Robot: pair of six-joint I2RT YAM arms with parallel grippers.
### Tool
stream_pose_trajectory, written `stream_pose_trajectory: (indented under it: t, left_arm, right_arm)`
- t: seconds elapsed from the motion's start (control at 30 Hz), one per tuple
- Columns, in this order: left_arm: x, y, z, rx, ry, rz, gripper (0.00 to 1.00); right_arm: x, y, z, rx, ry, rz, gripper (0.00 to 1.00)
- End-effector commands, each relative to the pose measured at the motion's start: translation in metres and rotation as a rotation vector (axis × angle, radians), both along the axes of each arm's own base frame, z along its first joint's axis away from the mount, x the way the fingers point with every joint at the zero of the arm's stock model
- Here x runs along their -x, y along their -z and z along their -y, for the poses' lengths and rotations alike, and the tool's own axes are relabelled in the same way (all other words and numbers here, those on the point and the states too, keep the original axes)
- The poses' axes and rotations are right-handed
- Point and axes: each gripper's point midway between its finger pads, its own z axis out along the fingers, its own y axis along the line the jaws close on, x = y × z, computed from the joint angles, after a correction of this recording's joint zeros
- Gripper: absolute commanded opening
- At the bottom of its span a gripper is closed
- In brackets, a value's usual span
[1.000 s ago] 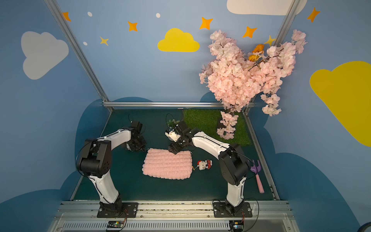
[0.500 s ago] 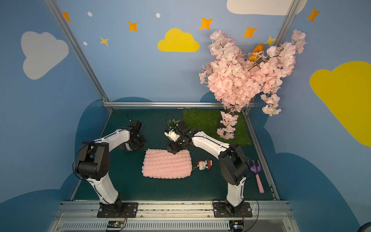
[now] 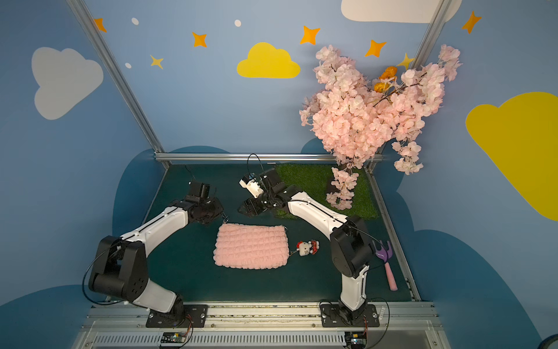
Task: Remove the decoration from the bag
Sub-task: Remove the decoration item from the bag.
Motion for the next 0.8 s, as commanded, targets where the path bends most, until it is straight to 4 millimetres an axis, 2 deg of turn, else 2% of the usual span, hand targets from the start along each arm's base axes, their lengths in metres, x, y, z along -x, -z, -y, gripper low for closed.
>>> stream_pose_trajectory:
  t: [0.0, 0.23, 0.5, 0.63, 0.77]
  left_arm:
    - [-0.01, -0.022, 0.012, 0.094, 0.003, 0.132, 0.03]
    - [-0.015, -0.05, 0.027, 0.169, 0.103, 0.336, 0.02]
    - [-0.003, -0.055, 0.031, 0.183, 0.262, 0.39, 0.02]
    - [-0.002, -0.059, 0.025, 0.191, 0.259, 0.434, 0.02]
    - [-0.003, -0.062, 0.032, 0.222, 0.301, 0.459, 0.02]
  right_arm:
    - [-0.002, -0.001, -0.018, -0.063, -0.001, -0.066, 0.72]
    - [0.0, 0.012, -0.029, -0.108, -0.03, -0.083, 0.68]
    - [0.0, 0.024, -0.034, -0.142, -0.074, -0.029, 0.58]
    - [-0.004, 0.029, -0.035, -0.123, -0.058, -0.033, 0.58]
    - [-0.004, 0.033, -0.037, -0.107, -0.054, -0.045, 0.58]
